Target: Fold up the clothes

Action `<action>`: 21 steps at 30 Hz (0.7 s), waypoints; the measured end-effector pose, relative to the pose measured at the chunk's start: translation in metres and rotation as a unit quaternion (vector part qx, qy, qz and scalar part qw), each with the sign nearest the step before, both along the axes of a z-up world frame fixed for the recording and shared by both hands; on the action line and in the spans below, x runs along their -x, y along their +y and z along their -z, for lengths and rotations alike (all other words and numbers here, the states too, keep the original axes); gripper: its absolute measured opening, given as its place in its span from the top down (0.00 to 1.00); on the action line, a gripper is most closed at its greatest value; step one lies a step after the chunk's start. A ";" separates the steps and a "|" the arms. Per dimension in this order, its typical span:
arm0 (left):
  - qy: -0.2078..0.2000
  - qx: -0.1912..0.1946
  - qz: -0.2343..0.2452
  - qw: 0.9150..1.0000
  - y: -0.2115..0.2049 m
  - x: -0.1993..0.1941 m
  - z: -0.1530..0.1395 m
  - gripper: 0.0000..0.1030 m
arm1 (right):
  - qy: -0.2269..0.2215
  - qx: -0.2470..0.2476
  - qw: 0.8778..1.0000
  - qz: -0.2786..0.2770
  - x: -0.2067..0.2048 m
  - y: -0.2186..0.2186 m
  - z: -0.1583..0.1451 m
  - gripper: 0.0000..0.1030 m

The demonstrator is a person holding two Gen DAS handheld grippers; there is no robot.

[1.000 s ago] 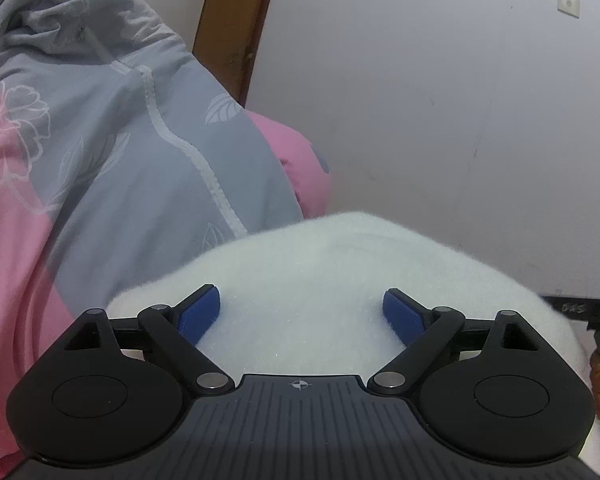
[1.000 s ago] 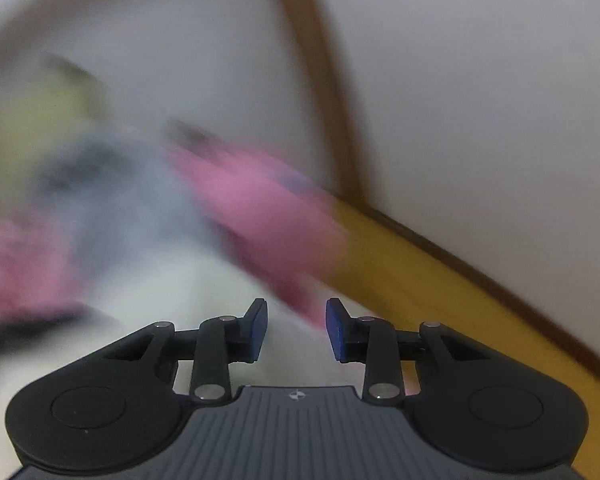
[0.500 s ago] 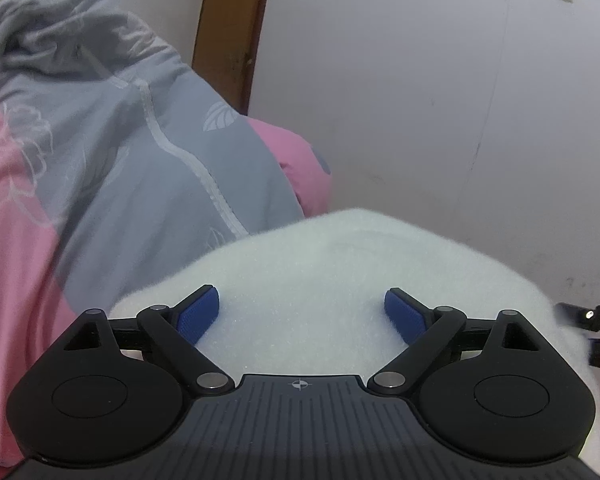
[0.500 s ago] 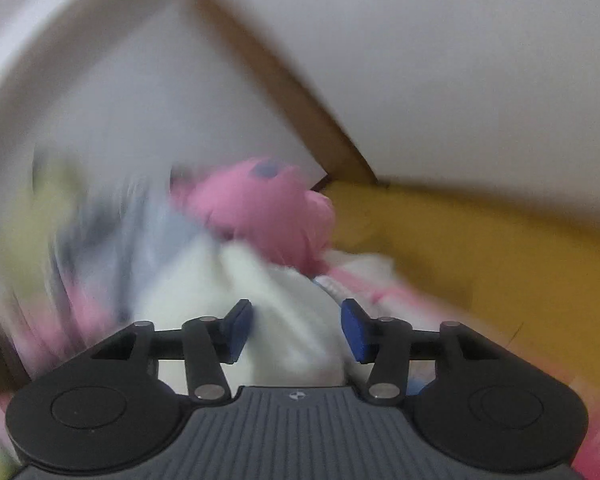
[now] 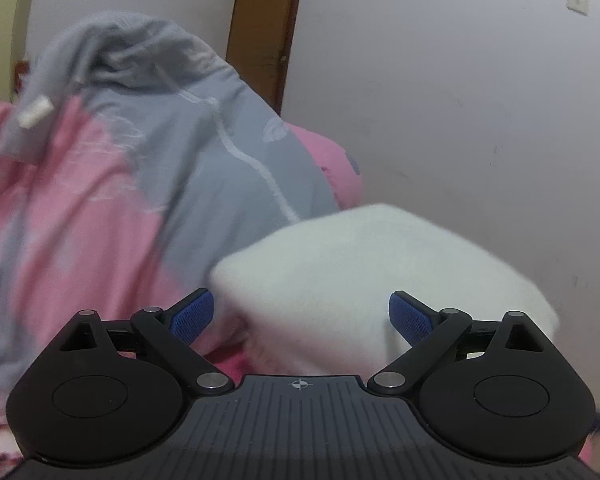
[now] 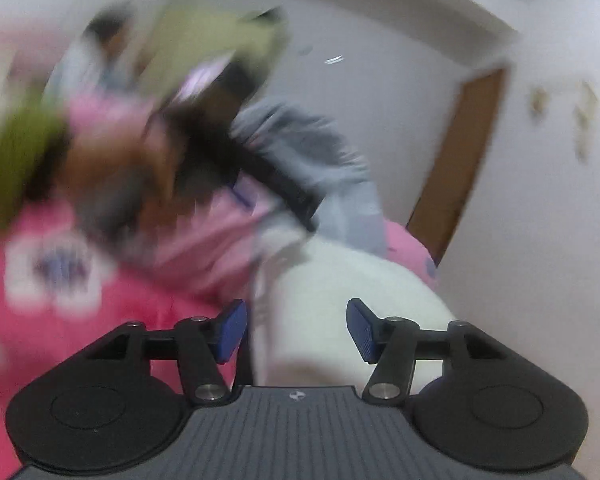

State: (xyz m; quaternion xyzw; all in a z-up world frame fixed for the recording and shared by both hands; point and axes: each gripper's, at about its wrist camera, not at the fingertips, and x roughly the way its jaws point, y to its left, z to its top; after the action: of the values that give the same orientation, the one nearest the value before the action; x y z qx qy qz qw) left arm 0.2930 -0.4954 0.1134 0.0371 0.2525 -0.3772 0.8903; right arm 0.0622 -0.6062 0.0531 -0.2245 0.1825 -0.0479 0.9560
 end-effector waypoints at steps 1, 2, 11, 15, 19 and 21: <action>-0.013 -0.015 0.007 1.000 0.011 0.010 -0.002 0.07 | 0.015 0.020 0.999 0.035 -0.009 -0.002 0.005 0.44; -0.025 -0.025 0.015 0.999 0.021 0.020 -0.003 0.07 | 0.025 0.021 0.997 0.069 -0.016 -0.009 0.006 0.44; -0.043 -0.005 0.046 0.998 0.142 0.117 -0.010 0.03 | -0.034 -0.099 0.976 0.190 0.118 0.003 -0.042 0.49; -0.015 0.035 0.050 0.998 0.188 0.160 -0.008 0.00 | -0.059 -0.230 0.955 0.179 0.172 0.025 -0.063 0.44; -0.004 0.055 0.052 0.997 0.220 0.199 -0.004 0.00 | -0.071 -0.354 0.923 0.134 0.219 0.054 -0.077 0.39; -0.004 0.059 0.053 0.997 0.235 0.216 -0.003 0.00 | -0.078 -0.378 0.914 0.122 0.236 0.071 -0.084 0.27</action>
State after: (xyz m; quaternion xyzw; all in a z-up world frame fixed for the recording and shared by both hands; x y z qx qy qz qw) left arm 0.0774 -0.2605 0.1162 -0.0009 0.2236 -0.4376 0.8709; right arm -0.1737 -0.5351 0.1373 0.1822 0.1378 -0.1093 0.9674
